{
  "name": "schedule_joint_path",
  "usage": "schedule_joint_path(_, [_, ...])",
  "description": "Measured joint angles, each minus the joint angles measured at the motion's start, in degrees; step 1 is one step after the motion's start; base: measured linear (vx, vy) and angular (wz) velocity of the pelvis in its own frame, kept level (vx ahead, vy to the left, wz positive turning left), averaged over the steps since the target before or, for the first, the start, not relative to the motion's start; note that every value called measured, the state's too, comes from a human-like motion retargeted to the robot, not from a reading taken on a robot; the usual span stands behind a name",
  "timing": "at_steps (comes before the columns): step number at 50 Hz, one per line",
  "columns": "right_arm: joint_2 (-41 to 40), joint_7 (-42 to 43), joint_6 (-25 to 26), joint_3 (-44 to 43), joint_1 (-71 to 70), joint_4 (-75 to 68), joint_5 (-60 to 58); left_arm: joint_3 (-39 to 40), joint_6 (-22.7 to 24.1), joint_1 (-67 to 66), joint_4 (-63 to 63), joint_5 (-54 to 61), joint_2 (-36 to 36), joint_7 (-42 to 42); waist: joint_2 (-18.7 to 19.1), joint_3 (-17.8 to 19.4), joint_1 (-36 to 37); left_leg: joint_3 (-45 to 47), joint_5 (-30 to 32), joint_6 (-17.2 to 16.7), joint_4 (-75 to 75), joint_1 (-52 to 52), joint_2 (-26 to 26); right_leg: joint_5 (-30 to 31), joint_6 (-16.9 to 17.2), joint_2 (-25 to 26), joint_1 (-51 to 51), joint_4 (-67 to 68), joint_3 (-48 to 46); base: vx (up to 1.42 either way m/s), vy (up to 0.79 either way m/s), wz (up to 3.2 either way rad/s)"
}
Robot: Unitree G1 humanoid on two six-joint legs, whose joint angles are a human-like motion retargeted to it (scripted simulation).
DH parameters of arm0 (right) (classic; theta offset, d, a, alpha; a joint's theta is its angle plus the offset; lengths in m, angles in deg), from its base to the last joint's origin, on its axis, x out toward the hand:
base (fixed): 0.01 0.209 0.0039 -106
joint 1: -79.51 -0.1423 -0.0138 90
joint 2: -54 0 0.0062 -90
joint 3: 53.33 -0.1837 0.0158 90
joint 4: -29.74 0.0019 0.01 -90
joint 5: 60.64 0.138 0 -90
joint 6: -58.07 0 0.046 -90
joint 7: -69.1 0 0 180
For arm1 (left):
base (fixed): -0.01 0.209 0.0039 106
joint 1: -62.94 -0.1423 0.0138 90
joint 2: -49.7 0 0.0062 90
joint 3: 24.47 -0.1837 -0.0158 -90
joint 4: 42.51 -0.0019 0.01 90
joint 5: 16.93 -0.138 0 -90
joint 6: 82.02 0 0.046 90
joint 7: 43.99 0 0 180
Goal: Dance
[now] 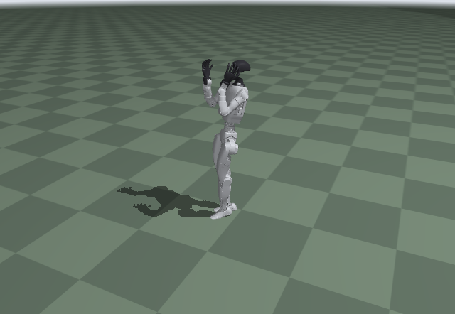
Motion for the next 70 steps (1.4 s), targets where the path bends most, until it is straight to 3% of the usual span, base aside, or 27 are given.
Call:
schedule_joint_path(5, [-2.51, 2.29, -2.18, -1.92, 1.32, -0.26, -2.86, 0.81, -1.92, -1.26, -0.69, -3.81, 1.95, -2.68, 0.52, 0.51, 0.02, -1.03, 1.5, -1.22, -1.8, 1.04, 0.37, -0.57, 0.06, 0.53, 0.91, -0.32, -1.5, 0.05, 0.04, 0.5])
schedule_joint_path(15, [-0.79, 2.4, -2.43, -0.66, -0.31, 1.72, -5.58, -0.16, 0.36, -1.19, 0.75, -11.11, 2.74, 0.72, -0.31, 0.81, 0.82, -2.1, 2.17, -2.34, -2.51, 0.42, 0.47, -0.74, 0.19, 0.39, 0.74, -0.91, -3.64, 0.0, -0.04, 0.2])
schedule_joint_path(25, [-2.87, 0.65, -0.24, 3.25, -2.82, -0.36, 0.69, -2.36, -1.19, 1.93, -0.29, -5.63, 2.16, 6.32, -0.36, 0.22, 0.5, -0.98, 1.6, -2.14, -2.47, 0.59, 1.03, -0.55, 0.12, 0.68, 0.54, -0.84, -2.88, 0.02, -0.04, -0.13])
schedule_joint_path(40, [-2.4, 1.97, -1.72, 4.66, -2.02, -1.03, 0.31, -1.99, 1.76, 1.01, -1.1, -6.39, 2.0, 3.37, -0.11, -0.48, -0.02, 0.05, 0.65, -1.78, -2.21, 1.41, 1.23, -0.76, -0.1, 0.98, 0.95, -0.59, -1.83, 0.0, -0.01, -0.04])
schedule_joint_path(53, [-0.9, -0.77, -0.98, 2.4, -4.67, -3.07, 1.62, 0.0, 0.34, 1.05, 0.35, -6.35, -0.13, 1.73, 0.38, -0.17, 0.37, -1.0, 0.93, -1.98, -2.27, 0.74, 0.93, -1.16, 0.21, 0.8, 0.84, -0.78, -2.57, -0.01, -0.04, 0.07])
schedule_joint_path(62, [-4.04, 4.79, -4.89, -0.48, 1.83, -5.81, -5.86, 5.66, 0.38, -5.19, 0.2, -12.65, 5.52, -6.57, 0.06, 2.44, 1.14, -1.75, 1.95, -2.67, -2.8, -0.32, 0.79, -1.05, 0.36, 0.63, 0.17, -1.23, -3.79, -0.03, -0.1, 0.18])
schedule_joint_path(70, [-8.65, 6.25, -9.67, 0.02, 11.94, -6.45, -10.19, 4.39, 3.41, -13.21, -2.74, -16.26, 13.73, -3.46, -0.95, 4.76, 2.36, -2.11, 2.26, -3.16, -3.0, -2.27, 1.0, -0.66, 0.78, 0.26, -2.02, -1.19, -4.52, -0.05, -0.14, 0.11])
